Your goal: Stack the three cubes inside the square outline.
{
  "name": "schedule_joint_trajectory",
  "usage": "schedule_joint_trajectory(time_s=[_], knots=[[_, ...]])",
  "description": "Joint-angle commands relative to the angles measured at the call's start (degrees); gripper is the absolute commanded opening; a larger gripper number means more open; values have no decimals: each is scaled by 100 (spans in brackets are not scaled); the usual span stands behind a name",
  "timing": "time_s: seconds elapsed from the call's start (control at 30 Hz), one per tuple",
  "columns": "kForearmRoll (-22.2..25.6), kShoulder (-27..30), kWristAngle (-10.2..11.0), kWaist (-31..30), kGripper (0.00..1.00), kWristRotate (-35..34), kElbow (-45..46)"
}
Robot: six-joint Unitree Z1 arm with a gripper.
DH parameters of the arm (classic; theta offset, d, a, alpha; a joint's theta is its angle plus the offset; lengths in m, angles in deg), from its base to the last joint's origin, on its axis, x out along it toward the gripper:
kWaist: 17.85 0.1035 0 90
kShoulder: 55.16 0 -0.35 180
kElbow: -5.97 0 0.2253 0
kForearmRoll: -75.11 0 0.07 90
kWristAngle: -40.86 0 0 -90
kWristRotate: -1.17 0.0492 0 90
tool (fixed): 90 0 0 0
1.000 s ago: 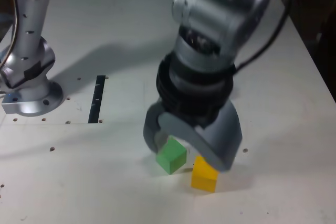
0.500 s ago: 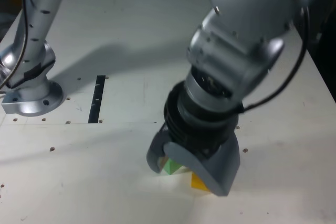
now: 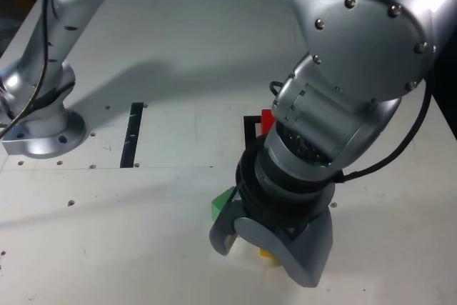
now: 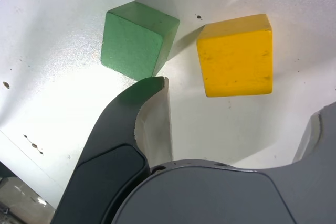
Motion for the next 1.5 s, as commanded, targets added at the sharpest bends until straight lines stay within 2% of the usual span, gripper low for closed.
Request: schedule_joint_trajectory(time_s=[0.0, 0.4, 0.7, 1.13, 1.33, 1.47], knots=[[-19, -68, -13, 31, 93, -2, 28], [-371, -148, 74, 133, 93, 133, 231], [-440, -104, 307, 197, 89, 162, 336], [-578, -123, 295, 232, 57, 223, 308], [-680, -144, 266, 240, 34, 204, 322], [-687, -154, 271, 264, 28, 194, 314]])
